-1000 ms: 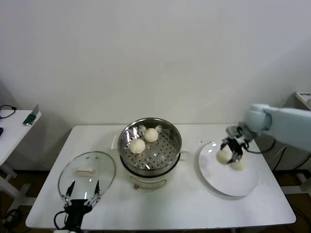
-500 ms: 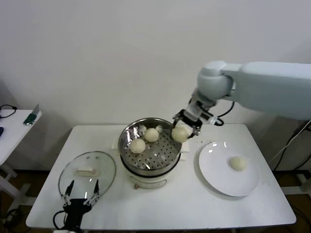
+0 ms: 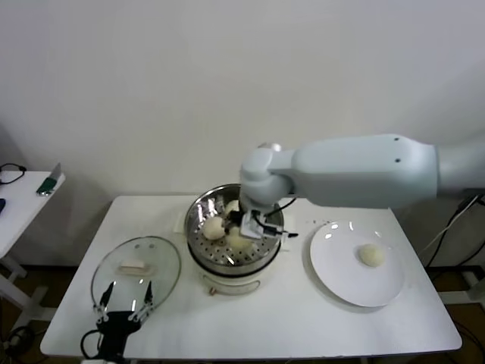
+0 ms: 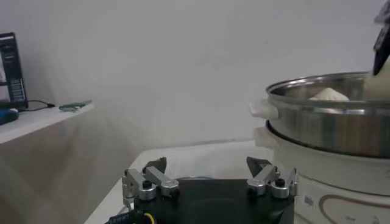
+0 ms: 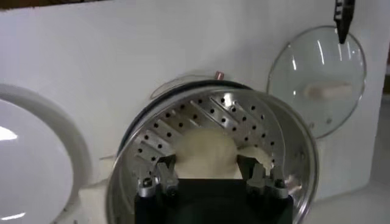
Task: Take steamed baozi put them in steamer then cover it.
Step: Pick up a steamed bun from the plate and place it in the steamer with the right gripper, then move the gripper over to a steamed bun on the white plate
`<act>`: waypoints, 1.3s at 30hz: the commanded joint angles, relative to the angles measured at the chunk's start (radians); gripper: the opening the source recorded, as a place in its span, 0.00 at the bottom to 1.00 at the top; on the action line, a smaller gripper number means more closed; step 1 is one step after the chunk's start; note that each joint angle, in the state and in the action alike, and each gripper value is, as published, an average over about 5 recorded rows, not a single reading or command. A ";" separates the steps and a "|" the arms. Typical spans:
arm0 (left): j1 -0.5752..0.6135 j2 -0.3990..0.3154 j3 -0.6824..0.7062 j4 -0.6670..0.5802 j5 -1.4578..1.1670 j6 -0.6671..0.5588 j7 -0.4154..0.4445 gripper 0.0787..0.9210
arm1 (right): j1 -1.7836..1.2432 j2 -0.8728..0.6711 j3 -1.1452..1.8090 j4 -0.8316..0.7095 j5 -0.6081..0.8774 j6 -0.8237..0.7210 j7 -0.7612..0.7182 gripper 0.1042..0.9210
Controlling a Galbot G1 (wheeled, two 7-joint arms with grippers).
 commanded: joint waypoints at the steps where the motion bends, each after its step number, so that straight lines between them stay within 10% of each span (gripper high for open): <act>1: -0.001 -0.001 0.000 0.003 -0.002 0.001 0.000 0.88 | -0.127 0.082 0.017 -0.051 -0.122 0.007 0.032 0.71; 16: 0.009 -0.003 0.006 -0.008 0.002 0.000 0.000 0.88 | -0.126 0.055 0.028 -0.095 -0.124 0.022 0.077 0.82; 30: 0.023 0.004 0.011 -0.020 0.012 -0.009 0.002 0.88 | 0.190 -0.205 -0.068 -0.216 0.433 0.113 -0.158 0.88; 39: 0.013 0.010 0.010 -0.024 0.002 -0.009 0.003 0.88 | 0.173 -0.517 -0.296 -0.389 0.508 -0.099 -0.114 0.88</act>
